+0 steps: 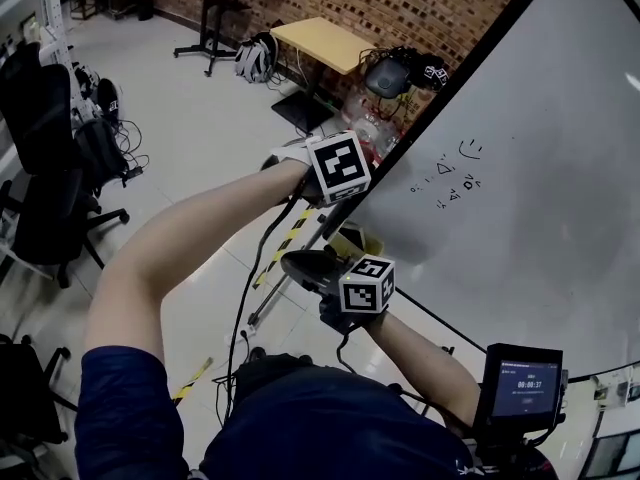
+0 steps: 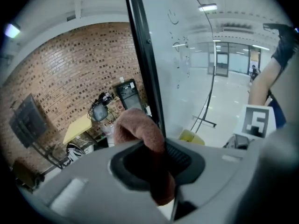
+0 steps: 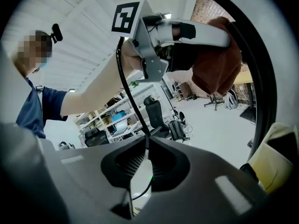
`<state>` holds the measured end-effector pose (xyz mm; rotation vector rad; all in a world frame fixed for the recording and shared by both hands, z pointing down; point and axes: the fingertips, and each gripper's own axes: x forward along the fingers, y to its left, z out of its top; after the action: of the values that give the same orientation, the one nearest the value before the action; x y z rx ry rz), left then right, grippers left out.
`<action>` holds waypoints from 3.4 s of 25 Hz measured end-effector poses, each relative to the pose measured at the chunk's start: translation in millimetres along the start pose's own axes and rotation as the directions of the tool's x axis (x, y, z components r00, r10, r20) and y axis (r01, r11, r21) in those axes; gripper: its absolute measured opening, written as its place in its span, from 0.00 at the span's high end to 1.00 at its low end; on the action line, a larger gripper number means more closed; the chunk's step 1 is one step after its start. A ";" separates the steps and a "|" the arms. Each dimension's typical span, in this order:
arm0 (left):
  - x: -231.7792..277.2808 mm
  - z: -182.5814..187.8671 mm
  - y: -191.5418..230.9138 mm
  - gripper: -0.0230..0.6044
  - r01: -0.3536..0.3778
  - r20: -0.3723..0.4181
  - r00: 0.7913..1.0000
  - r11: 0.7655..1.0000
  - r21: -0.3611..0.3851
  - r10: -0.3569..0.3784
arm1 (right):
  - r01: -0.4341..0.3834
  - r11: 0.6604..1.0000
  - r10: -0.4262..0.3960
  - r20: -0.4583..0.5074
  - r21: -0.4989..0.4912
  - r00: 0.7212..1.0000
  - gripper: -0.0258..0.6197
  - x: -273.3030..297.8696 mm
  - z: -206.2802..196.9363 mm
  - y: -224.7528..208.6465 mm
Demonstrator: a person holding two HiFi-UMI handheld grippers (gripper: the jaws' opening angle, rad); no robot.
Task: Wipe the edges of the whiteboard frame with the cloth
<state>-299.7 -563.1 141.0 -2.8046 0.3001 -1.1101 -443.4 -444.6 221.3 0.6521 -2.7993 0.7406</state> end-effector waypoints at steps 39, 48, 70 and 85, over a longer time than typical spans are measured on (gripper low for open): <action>-167.8 218.1 63.0 0.85 -0.182 0.239 0.960 0.972 0.146 0.144 | 0.104 0.887 -0.155 -0.078 -0.451 0.985 0.92 -28.7 197.5 33.8; -201.1 249.5 72.2 0.85 -0.239 0.279 0.942 0.956 0.171 0.186 | 0.192 0.804 -0.225 0.011 -0.562 0.974 0.93 -60.6 266.0 40.0; -282.7 319.8 94.2 0.85 -0.377 0.374 0.883 0.904 0.204 0.284 | 0.337 0.671 -0.349 0.120 -0.660 0.929 0.94 -102.2 371.6 74.8; -348.7 375.4 117.6 0.85 -0.517 0.481 0.784 0.841 0.157 0.392 | 0.404 0.562 -0.395 0.195 -0.722 0.898 0.94 -123.1 400.4 99.5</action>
<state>-307.4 -588.7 -384.0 -2.4275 0.6747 -0.3677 -400.8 -523.8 -199.7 1.0296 -2.4460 -0.5157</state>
